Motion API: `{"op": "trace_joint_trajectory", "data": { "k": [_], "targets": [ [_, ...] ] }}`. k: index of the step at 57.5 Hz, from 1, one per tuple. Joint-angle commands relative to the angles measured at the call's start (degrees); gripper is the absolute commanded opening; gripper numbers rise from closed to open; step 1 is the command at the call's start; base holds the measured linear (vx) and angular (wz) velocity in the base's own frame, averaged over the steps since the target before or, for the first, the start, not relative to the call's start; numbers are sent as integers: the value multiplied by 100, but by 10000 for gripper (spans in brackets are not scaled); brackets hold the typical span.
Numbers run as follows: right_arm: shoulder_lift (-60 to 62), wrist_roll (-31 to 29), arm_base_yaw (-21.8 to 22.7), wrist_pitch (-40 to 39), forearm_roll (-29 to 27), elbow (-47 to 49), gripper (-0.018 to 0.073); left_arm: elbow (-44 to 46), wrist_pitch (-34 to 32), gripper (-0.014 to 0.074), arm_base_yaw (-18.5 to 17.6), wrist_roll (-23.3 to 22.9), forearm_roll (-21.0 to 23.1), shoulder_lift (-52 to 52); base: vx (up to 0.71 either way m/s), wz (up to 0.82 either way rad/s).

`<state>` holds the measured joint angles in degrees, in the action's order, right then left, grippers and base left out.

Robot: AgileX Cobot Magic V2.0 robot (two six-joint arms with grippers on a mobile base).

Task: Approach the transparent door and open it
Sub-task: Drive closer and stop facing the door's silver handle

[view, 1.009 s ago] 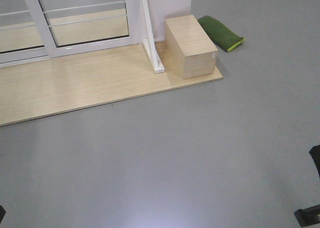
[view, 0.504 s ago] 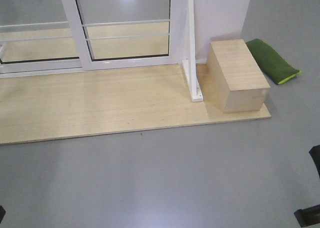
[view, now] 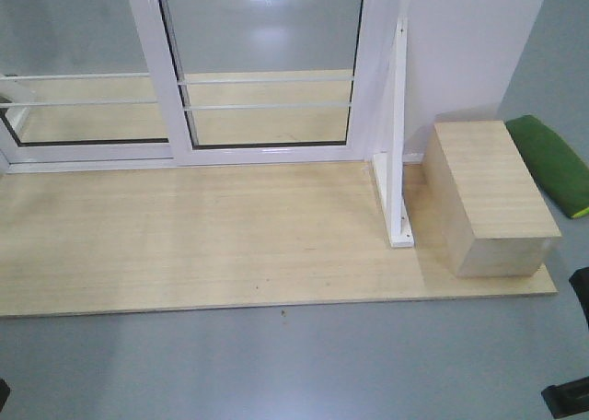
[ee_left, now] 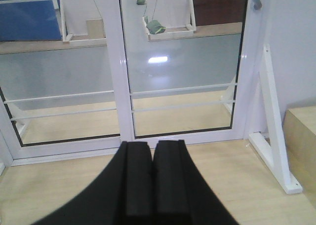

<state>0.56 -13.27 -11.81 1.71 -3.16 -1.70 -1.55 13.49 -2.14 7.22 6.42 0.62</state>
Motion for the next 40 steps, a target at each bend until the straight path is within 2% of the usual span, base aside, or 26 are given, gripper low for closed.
{"op": "trace_joint_trajectory", "data": {
  "k": [1, 40],
  "targets": [
    [80, -29, 23, -472, 48, -79, 2, -161, -447, 4, -25, -17, 61, 73, 50, 12],
    [80, -23, 23, -471, 48, -79, 2, -161, -447, 4, -25, -17, 61, 73, 46, 8]
  ]
}}
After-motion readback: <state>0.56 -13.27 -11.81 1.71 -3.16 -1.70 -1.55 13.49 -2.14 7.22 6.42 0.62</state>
